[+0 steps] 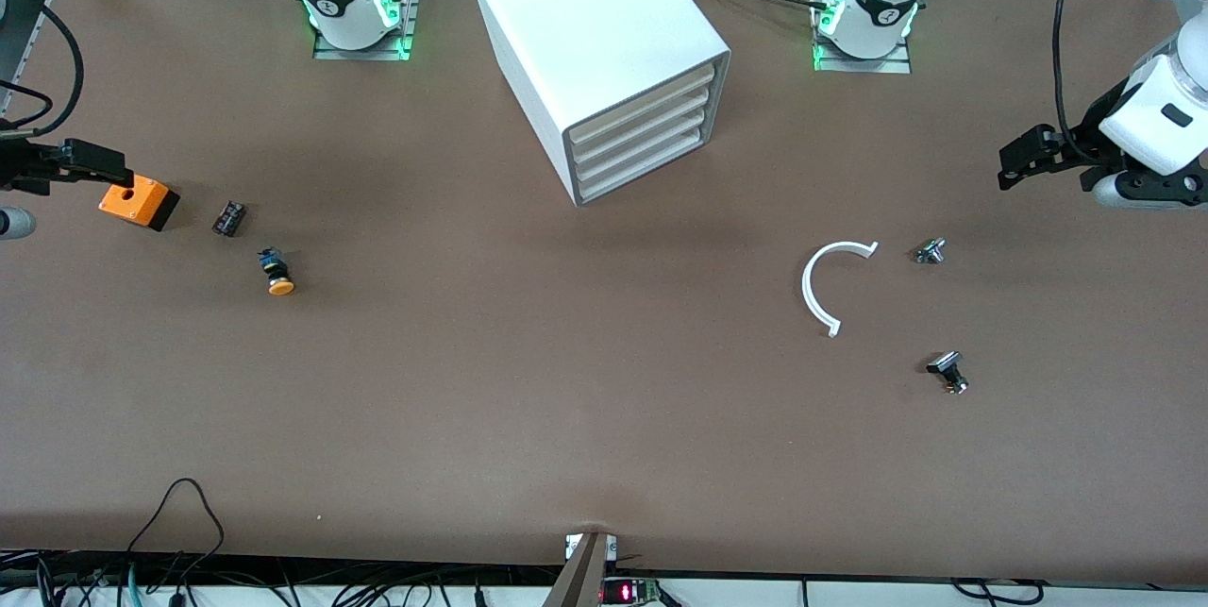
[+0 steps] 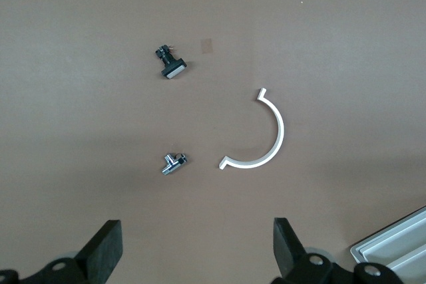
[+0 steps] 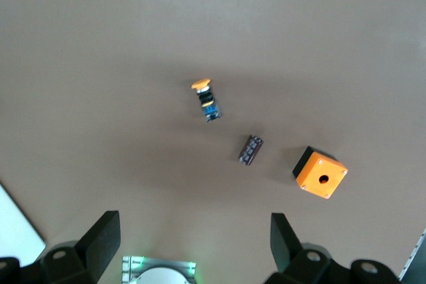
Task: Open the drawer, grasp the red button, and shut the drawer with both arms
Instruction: 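Reach the left gripper to the handle of the white cabinet drawer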
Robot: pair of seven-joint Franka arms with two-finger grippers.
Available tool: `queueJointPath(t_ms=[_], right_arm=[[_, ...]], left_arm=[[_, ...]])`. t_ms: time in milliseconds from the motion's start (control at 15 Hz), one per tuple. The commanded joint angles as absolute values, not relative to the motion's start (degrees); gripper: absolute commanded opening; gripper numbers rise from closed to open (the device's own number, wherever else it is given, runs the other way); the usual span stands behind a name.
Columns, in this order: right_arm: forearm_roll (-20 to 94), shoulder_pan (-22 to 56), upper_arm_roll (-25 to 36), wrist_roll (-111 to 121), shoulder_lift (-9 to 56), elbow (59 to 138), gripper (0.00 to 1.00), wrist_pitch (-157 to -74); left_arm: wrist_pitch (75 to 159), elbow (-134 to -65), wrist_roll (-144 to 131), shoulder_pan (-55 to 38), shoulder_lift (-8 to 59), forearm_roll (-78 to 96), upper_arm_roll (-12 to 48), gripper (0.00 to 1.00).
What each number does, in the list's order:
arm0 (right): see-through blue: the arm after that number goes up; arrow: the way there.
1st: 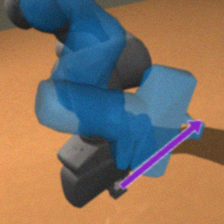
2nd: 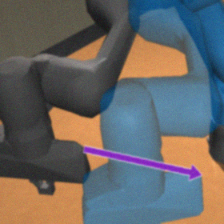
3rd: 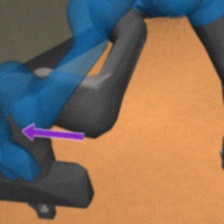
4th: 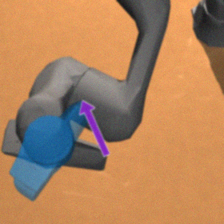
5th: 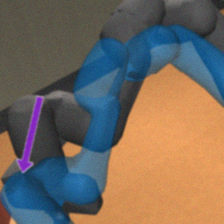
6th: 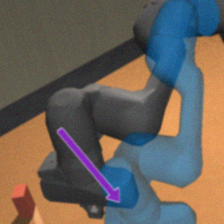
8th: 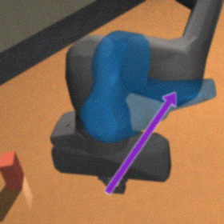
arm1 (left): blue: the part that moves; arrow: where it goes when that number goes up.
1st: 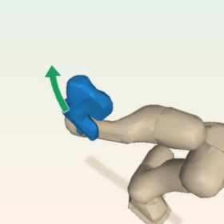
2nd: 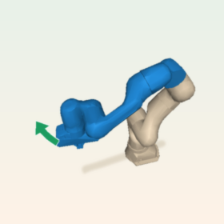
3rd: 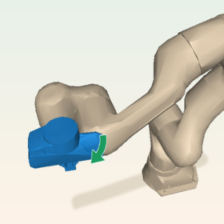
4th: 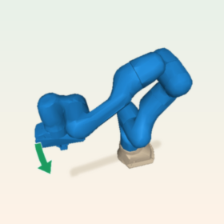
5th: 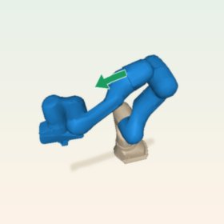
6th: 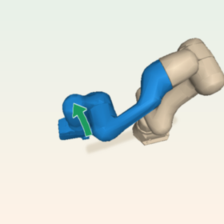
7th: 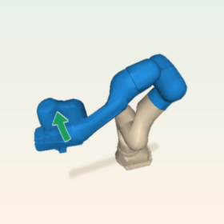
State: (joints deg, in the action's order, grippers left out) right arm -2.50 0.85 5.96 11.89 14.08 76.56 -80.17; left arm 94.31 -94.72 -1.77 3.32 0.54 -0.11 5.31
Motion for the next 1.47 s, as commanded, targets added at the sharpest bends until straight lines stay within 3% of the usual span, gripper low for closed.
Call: queueJointPath(t_ms=[0,267,467,1000,1400], right_arm=[[-3.8,-0.1,5.6,12.3,13.8,76.5,1.00,-81.3],[-3.9,-0.1,5.6,12.1,13.1,77.6,1.00,-82.3],[-4.4,0.1,5.3,12.0,8.5,84.2,1.00,-87.4],[-4.0,0.4,5.2,10.7,8.7,83.8,1.00,-86.5],[-3.9,0.4,4.9,3.8,8.8,83.8,1.00,-86.4]], left_arm=[[94.0,-94.5,-0.8,3.8,0.4,0.0,5.7,1.00],[93.6,-93.9,-1.1,3.7,0.7,0.0,5.6,1.00],[93.5,-93.7,-1.3,3.6,0.7,0.0,5.8,1.00],[93.5,-93.7,-0.7,3.7,1.0,0.0,5.9,1.00],[92.4,-93.5,-1.1,3.6,4.8,-0.1,5.9,1.00]])
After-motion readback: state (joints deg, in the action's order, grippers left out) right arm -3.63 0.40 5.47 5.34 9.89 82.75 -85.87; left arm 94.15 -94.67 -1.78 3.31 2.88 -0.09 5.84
